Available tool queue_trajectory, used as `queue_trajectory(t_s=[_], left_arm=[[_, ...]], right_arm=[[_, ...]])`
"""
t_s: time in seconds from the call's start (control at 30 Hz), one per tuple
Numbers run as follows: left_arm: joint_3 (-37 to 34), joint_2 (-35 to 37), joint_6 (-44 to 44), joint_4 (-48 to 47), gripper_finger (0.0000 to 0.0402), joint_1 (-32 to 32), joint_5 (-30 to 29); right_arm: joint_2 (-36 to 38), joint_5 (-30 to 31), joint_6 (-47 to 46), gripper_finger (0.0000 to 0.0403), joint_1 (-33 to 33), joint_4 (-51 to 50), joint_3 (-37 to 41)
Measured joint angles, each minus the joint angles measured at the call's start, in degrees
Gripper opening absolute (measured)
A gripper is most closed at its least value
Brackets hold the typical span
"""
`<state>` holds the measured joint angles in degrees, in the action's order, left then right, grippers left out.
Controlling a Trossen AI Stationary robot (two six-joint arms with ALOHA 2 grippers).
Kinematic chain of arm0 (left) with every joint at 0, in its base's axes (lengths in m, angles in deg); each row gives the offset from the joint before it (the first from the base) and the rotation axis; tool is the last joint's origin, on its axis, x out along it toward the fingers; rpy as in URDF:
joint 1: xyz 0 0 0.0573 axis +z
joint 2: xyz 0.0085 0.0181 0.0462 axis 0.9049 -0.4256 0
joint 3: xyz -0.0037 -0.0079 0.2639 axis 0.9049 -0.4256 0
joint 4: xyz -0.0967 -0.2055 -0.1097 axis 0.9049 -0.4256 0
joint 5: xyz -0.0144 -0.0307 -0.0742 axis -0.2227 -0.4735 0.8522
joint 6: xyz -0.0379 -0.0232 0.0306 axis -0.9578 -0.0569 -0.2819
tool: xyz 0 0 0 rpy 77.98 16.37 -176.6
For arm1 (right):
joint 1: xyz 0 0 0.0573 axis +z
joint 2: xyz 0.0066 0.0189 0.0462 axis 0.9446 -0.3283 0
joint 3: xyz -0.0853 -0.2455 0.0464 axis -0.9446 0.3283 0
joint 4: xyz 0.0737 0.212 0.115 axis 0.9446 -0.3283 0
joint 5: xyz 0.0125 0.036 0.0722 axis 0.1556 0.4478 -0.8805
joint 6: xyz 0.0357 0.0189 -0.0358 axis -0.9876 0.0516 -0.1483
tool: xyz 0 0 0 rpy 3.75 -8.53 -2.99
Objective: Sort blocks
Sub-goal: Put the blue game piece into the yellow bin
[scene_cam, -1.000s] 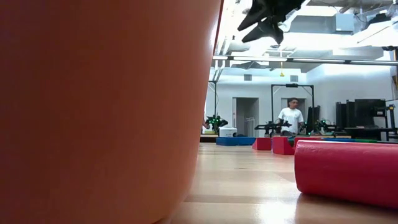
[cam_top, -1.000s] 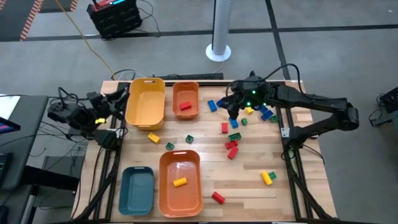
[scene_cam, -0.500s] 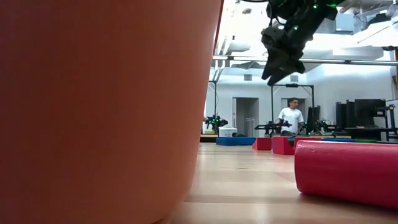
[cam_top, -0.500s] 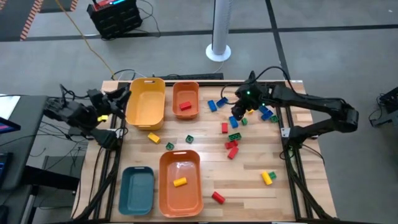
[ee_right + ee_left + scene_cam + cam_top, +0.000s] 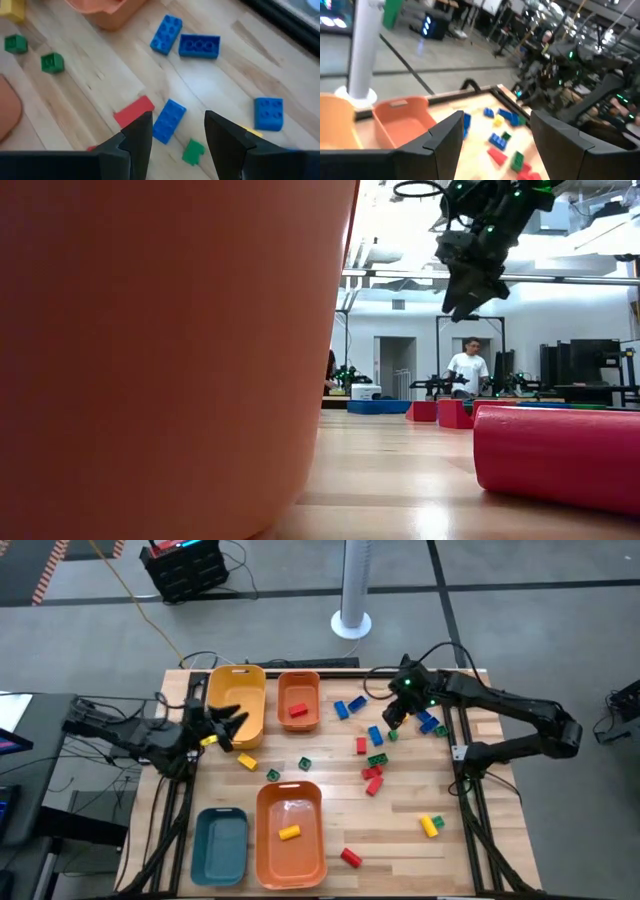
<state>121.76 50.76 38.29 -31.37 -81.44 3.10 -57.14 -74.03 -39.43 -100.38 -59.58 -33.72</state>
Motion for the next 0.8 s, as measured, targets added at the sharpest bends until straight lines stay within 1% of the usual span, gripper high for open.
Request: queue_trajectory(t_s=[0.2,0.3,0.4,0.57,0.63,0.7,0.8], left_arm=[[0.0,-4.68,-5.26,-0.98,0.0223,9.38,15.84],[-0.02,-7.13,-5.49,-0.77,0.0223,14.21,23.21],[-0.02,-9.56,-5.0,-0.79,0.0223,18.88,30.11],[0.2,-12.59,-1.44,-1.12,0.0223,24.38,40.77],[1.28,-13.47,0.38,-1.97,0.0223,25.6,43.74],[3.09,-14.35,2.74,-4.24,0.0223,26.5,46.69],[7.96,-17.14,8.48,-11.53,0.0223,26.84,51.2]], right_arm=[[3.48,-0.48,1.05,0.0194,-1.33,-5.29,0.0],[4.59,-0.55,0.96,0.0194,-1.24,-7.68,0.0],[5.63,-0.61,-0.37,0.0194,-0.5,-7.9,0.0],[7.14,-0.63,-3.11,0.0194,0.91,-6.93,0.0],[7.64,-0.63,-3.97,0.0194,1.49,-7.37,0.0],[8.24,-0.61,-5.23,0.0194,2.38,-7.29,0.0],[8.73,-0.6,-6.37,0.0194,3.53,-7.14,0.0]])
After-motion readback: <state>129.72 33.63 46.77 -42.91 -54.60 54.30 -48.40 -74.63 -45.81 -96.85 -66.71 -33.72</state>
